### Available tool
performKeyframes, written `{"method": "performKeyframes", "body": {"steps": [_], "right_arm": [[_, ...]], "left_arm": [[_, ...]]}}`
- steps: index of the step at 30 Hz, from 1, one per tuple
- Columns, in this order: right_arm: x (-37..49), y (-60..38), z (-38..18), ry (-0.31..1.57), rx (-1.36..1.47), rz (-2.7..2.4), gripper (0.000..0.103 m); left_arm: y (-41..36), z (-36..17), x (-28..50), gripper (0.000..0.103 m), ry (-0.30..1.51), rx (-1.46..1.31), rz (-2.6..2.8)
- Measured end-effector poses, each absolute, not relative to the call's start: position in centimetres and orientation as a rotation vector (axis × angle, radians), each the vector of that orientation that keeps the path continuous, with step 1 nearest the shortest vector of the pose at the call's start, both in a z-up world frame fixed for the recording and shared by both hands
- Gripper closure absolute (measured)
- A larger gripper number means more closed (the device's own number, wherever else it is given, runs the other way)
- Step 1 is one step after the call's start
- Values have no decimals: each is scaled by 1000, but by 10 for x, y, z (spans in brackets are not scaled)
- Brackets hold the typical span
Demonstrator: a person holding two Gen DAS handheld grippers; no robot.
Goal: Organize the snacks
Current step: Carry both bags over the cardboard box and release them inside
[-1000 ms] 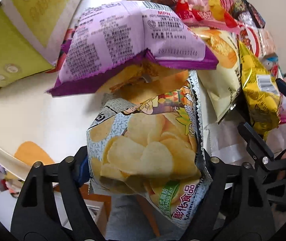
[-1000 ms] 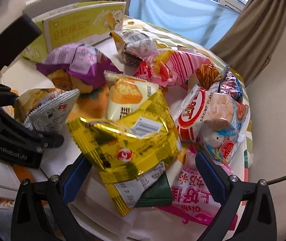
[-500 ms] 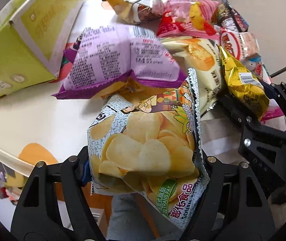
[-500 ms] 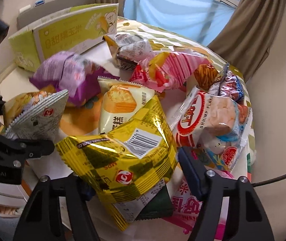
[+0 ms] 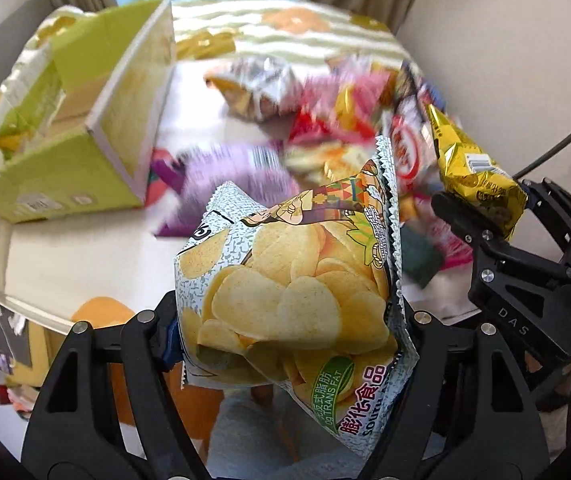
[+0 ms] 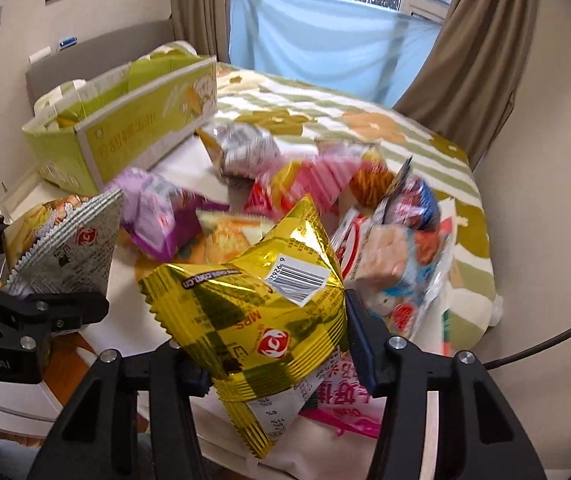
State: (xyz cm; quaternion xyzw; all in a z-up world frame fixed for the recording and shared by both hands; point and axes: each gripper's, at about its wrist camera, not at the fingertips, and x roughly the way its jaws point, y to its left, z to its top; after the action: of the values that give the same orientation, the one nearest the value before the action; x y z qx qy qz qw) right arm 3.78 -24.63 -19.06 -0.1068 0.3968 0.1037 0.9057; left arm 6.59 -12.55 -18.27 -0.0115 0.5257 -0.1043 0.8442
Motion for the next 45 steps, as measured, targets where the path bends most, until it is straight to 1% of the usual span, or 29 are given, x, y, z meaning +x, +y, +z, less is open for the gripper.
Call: {"method": "performKeyframes", "body": {"steps": [6,13,19,23,30,32,34,35,40,45], "right_arm": [[37,-236,-147,741,-214,247,54],[64,-187,-99,653,-207,314,54],[99,-120,-72,603,-201,365,54],[131,-69,-66,616,-169,409,54],[177,-6,-77,689,-133,380,54],[186,2,-82,713,-124,360,54],[196,10,-88,742,-114,331,54],[199,11,-90,754,-112,320,54],[215,19,-109,822,-91,289,54],[227,32,-121,852,-123,313,54]], "left_arm": [[-105,-133,71,32,989,-59,-180],[-28,-93,100,32,889,-101,-101],[46,-80,150,32,877,-94,-64],[87,-85,187,32,909,-79,-65],[129,-122,245,30,1024,-3,-134],[133,-134,254,26,1057,18,-158],[135,-147,263,5,1089,53,-174],[137,-152,265,3,1092,62,-182],[142,-167,266,2,1117,57,-225],[146,-169,255,2,1104,57,-204]]}}
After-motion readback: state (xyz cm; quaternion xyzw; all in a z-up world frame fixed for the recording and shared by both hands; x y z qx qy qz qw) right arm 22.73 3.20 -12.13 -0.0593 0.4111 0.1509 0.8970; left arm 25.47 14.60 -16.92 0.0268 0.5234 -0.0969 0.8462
